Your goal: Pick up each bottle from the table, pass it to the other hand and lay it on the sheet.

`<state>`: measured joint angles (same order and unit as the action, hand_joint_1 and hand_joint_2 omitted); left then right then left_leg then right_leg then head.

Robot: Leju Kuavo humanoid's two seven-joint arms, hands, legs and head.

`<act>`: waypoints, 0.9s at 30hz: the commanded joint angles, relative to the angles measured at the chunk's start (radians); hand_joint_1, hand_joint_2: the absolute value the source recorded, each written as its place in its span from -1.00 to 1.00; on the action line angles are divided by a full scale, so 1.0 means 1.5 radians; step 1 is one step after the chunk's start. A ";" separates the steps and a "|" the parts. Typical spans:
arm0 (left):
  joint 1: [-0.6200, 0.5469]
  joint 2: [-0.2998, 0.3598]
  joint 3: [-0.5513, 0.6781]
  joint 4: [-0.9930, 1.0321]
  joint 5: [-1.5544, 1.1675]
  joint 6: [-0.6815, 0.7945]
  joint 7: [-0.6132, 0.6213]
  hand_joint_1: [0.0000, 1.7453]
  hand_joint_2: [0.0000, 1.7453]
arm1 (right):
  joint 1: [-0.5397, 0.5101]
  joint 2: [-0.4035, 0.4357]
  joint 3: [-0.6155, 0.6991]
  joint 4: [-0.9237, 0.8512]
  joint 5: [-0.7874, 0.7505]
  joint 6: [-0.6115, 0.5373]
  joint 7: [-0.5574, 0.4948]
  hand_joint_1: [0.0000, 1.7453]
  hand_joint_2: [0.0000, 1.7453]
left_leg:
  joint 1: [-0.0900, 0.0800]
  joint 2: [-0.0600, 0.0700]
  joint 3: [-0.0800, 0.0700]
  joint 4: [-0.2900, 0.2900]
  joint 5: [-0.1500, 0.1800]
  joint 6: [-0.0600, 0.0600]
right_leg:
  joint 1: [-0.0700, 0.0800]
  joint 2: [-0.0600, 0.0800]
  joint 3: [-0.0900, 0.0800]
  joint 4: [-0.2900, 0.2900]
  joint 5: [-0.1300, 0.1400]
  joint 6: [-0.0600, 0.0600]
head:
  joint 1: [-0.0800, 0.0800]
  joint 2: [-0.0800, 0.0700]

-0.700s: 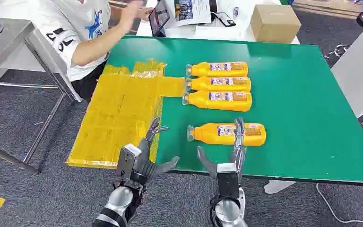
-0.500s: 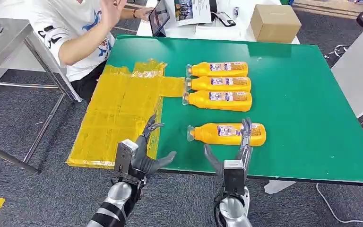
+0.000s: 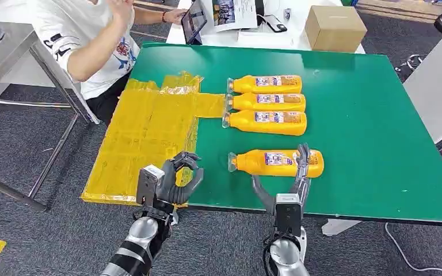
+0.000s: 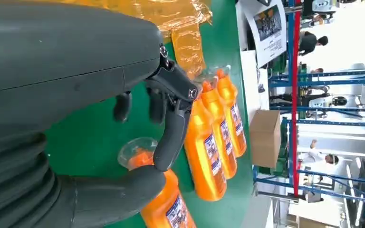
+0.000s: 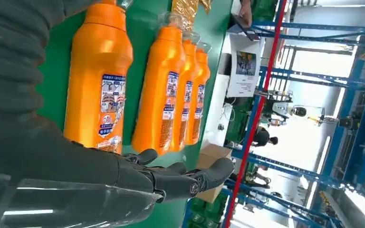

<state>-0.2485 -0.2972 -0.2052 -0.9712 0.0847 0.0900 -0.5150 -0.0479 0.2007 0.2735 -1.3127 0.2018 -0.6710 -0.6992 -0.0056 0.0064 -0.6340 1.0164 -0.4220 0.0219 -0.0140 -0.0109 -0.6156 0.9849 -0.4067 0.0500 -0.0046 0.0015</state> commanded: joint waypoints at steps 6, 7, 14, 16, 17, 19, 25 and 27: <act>-0.020 0.001 0.018 0.033 -0.004 0.015 -0.005 -1.00 1.00 | -0.018 0.000 -0.019 0.034 0.001 0.000 0.001 -1.00 1.00 | 0.001 0.000 0.004 -0.001 -0.001 -0.001 | 0.001 0.001 0.004 -0.001 -0.001 -0.001 | 0.000 0.000; -0.020 0.001 0.022 0.031 -0.003 0.018 -0.006 -1.00 1.00 | -0.017 0.000 -0.019 0.034 0.001 0.000 0.001 -1.00 1.00 | 0.001 0.000 0.005 -0.001 -0.001 -0.001 | 0.001 0.001 0.004 -0.001 -0.001 -0.001 | 0.000 0.000; -0.014 -0.001 0.029 0.014 -0.009 0.033 -0.012 -1.00 1.00 | -0.019 -0.001 -0.024 0.048 0.010 0.001 0.001 -1.00 1.00 | 0.001 0.000 0.003 -0.001 -0.001 -0.001 | 0.001 0.001 0.003 -0.001 -0.001 -0.001 | 0.000 0.000; -0.014 0.000 0.028 0.017 -0.017 0.040 -0.012 -1.00 1.00 | -0.040 -0.009 -0.029 0.088 0.054 0.002 0.001 -1.00 1.00 | 0.001 0.000 0.003 -0.001 -0.001 -0.001 | 0.001 0.001 0.003 -0.001 -0.001 -0.001 | 0.000 0.000; -0.015 0.000 0.029 0.022 -0.018 0.038 -0.014 -1.00 1.00 | -0.052 -0.008 -0.048 0.103 0.077 0.015 0.001 -1.00 1.00 | 0.001 0.000 0.006 -0.001 -0.002 -0.001 | 0.001 0.001 0.006 -0.002 -0.001 -0.001 | 0.000 0.000; -0.016 0.000 0.031 0.026 -0.020 0.035 -0.017 -1.00 1.00 | -0.061 -0.008 -0.069 0.114 0.115 0.034 0.002 -1.00 1.00 | 0.001 0.001 0.006 -0.001 -0.001 -0.001 | 0.001 0.002 0.006 -0.002 -0.001 -0.001 | 0.000 0.000; -0.015 -0.001 0.035 0.026 -0.024 0.031 -0.021 -1.00 1.00 | -0.078 -0.019 -0.084 0.127 0.181 0.047 0.035 -1.00 1.00 | 0.000 0.000 0.002 -0.001 0.000 -0.001 | 0.000 0.001 0.002 -0.001 0.000 -0.001 | 0.000 0.000; -0.015 -0.001 0.035 0.024 -0.025 0.029 -0.021 -1.00 1.00 | -0.087 -0.028 -0.082 0.139 0.204 0.054 0.052 -1.00 1.00 | 0.001 0.000 0.005 -0.001 -0.002 -0.001 | 0.001 0.001 0.006 -0.001 -0.001 -0.001 | 0.000 0.000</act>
<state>-0.2477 -0.2995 -0.1804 -0.9720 0.0523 0.1419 -0.5466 -0.1001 0.1984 0.1995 -1.2337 0.4405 -0.6100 -0.6676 -0.0057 0.0061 -0.6341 1.0165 -0.4219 0.0219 -0.0140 -0.0111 -0.6155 0.9849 -0.4066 0.0500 -0.0046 0.0015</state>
